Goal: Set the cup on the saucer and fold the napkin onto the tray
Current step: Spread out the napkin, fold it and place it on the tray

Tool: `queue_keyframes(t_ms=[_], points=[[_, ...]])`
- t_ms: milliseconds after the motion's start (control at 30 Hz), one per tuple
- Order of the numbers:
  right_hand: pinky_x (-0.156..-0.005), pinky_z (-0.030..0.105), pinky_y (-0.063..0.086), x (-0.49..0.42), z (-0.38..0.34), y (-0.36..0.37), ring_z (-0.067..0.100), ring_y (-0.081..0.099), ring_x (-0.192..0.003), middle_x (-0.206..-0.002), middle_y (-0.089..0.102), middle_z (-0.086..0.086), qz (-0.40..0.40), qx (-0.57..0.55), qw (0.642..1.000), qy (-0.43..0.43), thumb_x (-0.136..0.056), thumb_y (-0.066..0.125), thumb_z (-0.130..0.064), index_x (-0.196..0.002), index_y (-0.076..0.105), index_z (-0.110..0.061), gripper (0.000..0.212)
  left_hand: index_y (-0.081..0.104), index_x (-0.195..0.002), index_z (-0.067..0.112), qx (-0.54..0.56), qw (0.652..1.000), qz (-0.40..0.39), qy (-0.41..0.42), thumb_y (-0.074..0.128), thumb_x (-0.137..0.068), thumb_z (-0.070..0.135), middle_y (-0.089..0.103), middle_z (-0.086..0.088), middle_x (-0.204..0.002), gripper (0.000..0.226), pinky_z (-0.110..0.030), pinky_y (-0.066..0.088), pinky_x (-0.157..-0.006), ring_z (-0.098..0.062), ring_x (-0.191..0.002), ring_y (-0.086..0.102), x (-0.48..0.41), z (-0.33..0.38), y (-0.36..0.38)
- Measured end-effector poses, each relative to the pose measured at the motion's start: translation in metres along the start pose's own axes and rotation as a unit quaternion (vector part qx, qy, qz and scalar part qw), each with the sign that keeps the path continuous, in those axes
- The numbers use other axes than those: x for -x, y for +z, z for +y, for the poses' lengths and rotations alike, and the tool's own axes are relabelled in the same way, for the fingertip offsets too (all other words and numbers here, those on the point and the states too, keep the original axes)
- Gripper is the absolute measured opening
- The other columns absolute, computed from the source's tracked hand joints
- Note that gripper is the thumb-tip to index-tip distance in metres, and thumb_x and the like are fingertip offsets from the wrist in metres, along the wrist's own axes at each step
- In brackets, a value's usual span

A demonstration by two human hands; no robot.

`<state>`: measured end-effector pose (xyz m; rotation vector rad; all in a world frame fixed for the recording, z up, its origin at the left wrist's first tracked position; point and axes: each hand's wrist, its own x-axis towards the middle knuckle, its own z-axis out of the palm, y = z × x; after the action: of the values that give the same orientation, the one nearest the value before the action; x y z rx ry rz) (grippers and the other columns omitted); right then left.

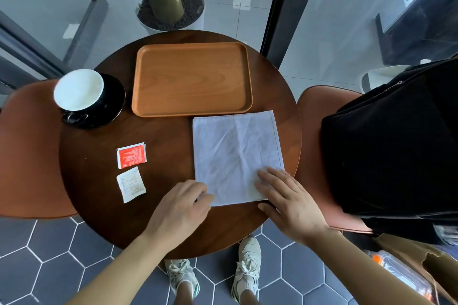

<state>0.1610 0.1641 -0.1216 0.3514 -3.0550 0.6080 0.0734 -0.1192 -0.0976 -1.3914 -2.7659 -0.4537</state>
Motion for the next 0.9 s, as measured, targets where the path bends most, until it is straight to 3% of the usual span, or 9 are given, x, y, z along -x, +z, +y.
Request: queue_keyframes(t_ms=[167,367,567,700,767,833,900], points=[[-0.116,0.047,0.036,-0.001,-0.001,0.000,0.026,0.043,-0.142,-0.148,0.053,0.002,0.013,-0.001,1.000,-0.009,-0.096,0.062,-0.035,-0.129,0.066,-0.014,0.039,0.070,-0.074,0.009,-0.044,0.997,0.055,0.035,0.060,-0.086,-0.006,0.062,-0.004,-0.071,0.022,-0.032,0.053,-0.056,-0.022,-0.066,0.062,0.000,0.004,0.000],[-0.112,0.048,0.041,-0.006,-0.001,-0.003,0.028,0.053,-0.133,-0.139,0.061,0.005,0.017,0.010,1.000,-0.004,-0.084,0.077,-0.040,-0.120,0.070,-0.012,0.046,0.077,-0.091,0.002,-0.001,0.998,0.069,0.011,0.069,-0.077,-0.010,0.070,-0.008,-0.076,0.020,-0.036,0.058,-0.059,-0.025,-0.067,0.067,-0.003,0.001,-0.004],[-0.099,0.038,0.049,-0.012,0.003,-0.006,0.027,0.068,-0.105,-0.109,0.073,0.003,0.118,0.016,0.993,0.003,-0.088,0.068,-0.007,-0.114,0.072,-0.009,0.026,0.077,-0.099,0.006,0.093,0.991,0.074,-0.056,0.055,-0.092,0.013,0.073,-0.004,-0.085,0.024,-0.028,0.061,-0.064,-0.017,-0.074,0.069,-0.003,0.002,-0.014],[-0.087,0.037,0.055,-0.007,0.002,-0.013,0.026,0.071,-0.089,-0.095,0.075,0.002,0.144,-0.011,0.990,-0.003,-0.092,0.066,-0.009,-0.101,0.072,-0.007,0.011,0.073,-0.109,0.012,0.145,0.982,0.073,-0.092,0.058,-0.095,0.027,0.070,0.003,-0.088,0.025,-0.025,0.058,-0.067,-0.009,-0.079,0.065,0.011,0.000,-0.015],[-0.083,0.037,0.056,-0.005,0.002,-0.018,0.028,0.070,-0.084,-0.089,0.074,0.002,0.135,-0.026,0.991,0.000,-0.096,0.060,-0.012,-0.098,0.073,-0.007,0.013,0.070,-0.113,0.014,0.153,0.983,0.047,-0.093,0.068,-0.090,0.044,0.068,0.005,-0.093,0.038,-0.021,0.056,-0.073,-0.008,-0.084,0.062,0.017,0.000,-0.016],[-0.089,0.039,0.056,-0.005,0.003,-0.024,0.028,0.070,-0.079,-0.085,0.073,0.002,0.125,-0.029,0.992,0.005,-0.096,0.056,-0.012,-0.097,0.073,-0.007,0.017,0.071,-0.114,0.013,0.120,0.990,0.018,-0.072,0.074,-0.080,0.049,0.069,0.002,-0.102,0.050,-0.026,0.056,-0.080,-0.013,-0.093,0.064,0.018,0.001,-0.016],[-0.091,0.041,0.056,-0.005,0.002,-0.028,0.029,0.070,-0.077,-0.083,0.073,0.003,0.120,-0.035,0.992,0.013,-0.092,0.063,-0.002,-0.097,0.073,-0.006,0.012,0.075,-0.106,0.010,0.100,0.993,0.037,-0.059,0.074,-0.081,0.036,0.072,-0.002,-0.105,0.035,-0.037,0.058,-0.082,-0.019,-0.101,0.068,0.015,0.003,-0.016]])
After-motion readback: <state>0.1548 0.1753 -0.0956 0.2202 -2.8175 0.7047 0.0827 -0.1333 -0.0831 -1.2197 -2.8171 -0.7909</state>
